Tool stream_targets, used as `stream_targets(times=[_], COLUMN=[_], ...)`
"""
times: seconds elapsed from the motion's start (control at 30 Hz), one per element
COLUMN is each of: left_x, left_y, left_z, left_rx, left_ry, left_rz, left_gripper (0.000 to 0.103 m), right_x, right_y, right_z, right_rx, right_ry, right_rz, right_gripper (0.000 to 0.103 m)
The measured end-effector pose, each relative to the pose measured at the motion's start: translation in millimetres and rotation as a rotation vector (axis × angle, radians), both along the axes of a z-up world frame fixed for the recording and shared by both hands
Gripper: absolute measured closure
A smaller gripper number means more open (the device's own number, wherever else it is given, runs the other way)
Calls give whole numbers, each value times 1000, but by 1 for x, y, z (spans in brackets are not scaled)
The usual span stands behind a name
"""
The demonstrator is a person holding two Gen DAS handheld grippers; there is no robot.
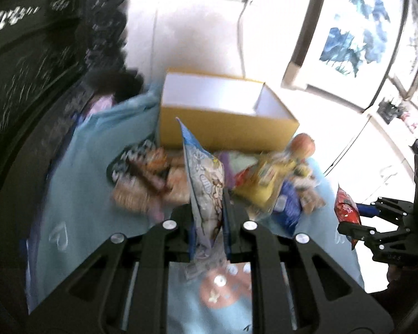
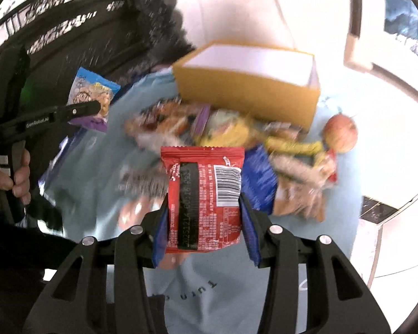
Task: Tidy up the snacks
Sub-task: 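Lift the red chocolate bar with the right gripper while the left gripper lifts the clear snack pack, then release the red bar and clear pack into the yellow box with both grippers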
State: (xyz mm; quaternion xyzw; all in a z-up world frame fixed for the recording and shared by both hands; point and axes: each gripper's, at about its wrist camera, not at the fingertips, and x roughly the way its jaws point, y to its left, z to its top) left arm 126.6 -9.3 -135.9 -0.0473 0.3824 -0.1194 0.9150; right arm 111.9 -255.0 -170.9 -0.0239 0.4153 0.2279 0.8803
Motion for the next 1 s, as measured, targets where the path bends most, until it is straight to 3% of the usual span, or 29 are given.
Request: stream_targets(times=[0.2,0.5,0.77,1.0], left_x=[30,74,129,189], left_y=[-10,-14,-13,-27], left_z=[35,48,53,68], left_rx=[-16,-34,-69,-45], left_ry=[-65,-77,-83,-116], left_rz=[-52,-45,28,28], left_gripper=[89,89,89,89], right_x=[21,63,128,196], right_y=[1,-4,-9,-11], right_z=[36,61,86,100], right_rx=[16,35,25,1], right_ry=[-55,-76,-110,-138], right_rz=[-71,-146,-189,-206], right_gripper=[57,57,57,57])
